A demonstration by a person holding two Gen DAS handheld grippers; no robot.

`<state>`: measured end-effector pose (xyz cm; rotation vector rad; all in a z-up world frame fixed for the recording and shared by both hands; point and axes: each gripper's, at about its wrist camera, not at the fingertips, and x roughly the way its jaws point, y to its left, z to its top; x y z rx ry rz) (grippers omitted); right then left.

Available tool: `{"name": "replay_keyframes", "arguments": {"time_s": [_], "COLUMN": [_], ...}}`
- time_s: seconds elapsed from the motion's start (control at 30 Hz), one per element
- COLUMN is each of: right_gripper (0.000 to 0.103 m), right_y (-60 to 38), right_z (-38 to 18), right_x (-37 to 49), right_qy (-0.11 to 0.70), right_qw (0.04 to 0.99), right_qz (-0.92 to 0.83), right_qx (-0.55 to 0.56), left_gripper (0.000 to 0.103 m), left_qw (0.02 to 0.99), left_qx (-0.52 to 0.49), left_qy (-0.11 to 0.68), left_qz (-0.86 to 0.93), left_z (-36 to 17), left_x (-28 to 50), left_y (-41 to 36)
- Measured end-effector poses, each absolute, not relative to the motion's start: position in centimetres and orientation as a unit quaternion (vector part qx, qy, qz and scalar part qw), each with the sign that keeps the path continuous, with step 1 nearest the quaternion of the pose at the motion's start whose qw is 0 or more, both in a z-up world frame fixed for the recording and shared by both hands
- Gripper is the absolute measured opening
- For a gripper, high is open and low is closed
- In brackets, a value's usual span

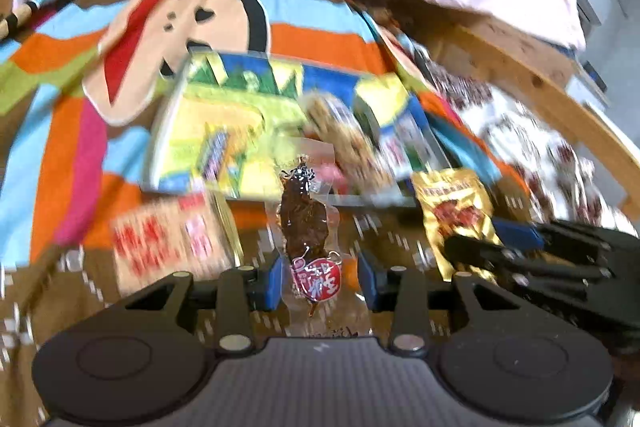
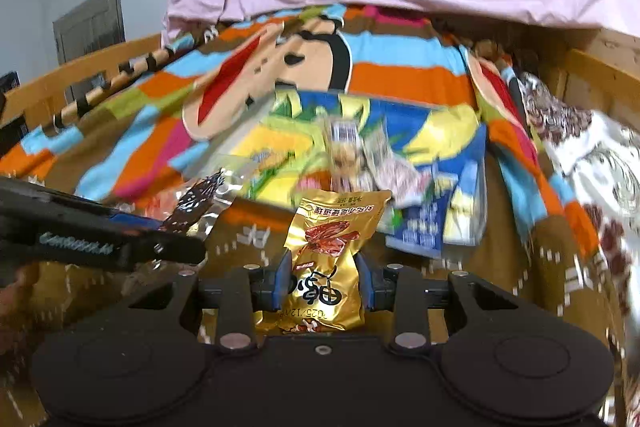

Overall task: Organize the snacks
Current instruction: 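Carry the jerky pack into the tray with the left tool while the right tool carries the gold pack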

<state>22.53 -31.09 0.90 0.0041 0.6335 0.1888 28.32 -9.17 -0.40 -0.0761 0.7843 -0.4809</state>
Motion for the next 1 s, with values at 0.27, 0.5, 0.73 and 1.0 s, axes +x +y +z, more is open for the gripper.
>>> {"name": "replay_keyframes", "arguments": {"time_s": [0.27, 0.5, 0.73, 1.0], "right_gripper": [0.037, 0.037, 0.037, 0.037], "right_y": [-31.7, -32.6, -33.7, -33.8], "right_z": [2.5, 1.7, 0.3, -0.7], "right_x": [27.3, 31.8, 35.0, 36.8], "right_qy": [0.281, 0.281, 0.293, 0.313], "right_qw": [0.956, 0.959, 0.956, 0.949], "right_qz": [0.082, 0.033, -0.013, -0.028], "right_qx": [0.018, 0.0, -0.016, -0.035], "left_gripper": [0.042, 0.042, 0.042, 0.043], "left_qw": [0.908, 0.907, 0.901, 0.897], "left_qx": [-0.029, -0.009, -0.003, 0.006], "left_qy": [0.353, 0.359, 0.385, 0.403], "left_qz": [-0.226, -0.22, -0.201, -0.18], "left_z": [0.7, -0.6, -1.9, -2.6], "left_x": [33.1, 36.7, 39.8, 41.3], "left_y": [-10.7, -12.2, -12.7, -13.2]}}
